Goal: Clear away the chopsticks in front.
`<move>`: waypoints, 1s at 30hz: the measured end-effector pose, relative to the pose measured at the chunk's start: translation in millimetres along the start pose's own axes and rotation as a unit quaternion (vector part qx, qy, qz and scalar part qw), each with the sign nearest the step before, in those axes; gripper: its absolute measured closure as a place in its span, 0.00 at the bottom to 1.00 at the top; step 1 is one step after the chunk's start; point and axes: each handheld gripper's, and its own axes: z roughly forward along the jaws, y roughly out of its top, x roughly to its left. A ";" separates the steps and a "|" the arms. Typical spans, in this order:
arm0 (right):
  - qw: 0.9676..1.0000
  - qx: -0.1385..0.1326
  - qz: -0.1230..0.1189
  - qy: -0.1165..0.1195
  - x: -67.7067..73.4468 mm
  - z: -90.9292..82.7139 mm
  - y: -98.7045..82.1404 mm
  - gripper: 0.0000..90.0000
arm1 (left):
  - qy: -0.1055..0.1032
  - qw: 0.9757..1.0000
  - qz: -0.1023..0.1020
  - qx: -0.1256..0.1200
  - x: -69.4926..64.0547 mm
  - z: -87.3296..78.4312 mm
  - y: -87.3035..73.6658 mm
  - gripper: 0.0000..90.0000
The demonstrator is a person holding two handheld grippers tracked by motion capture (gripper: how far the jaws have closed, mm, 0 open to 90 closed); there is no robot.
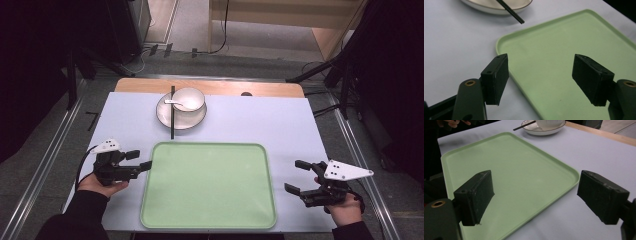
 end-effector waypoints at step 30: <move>1.000 0.007 0.002 -0.005 2.3 3.5 -0.1 0.16 | 0.058 0.998 -0.006 0.039 13.3 44.7 62.0 0.28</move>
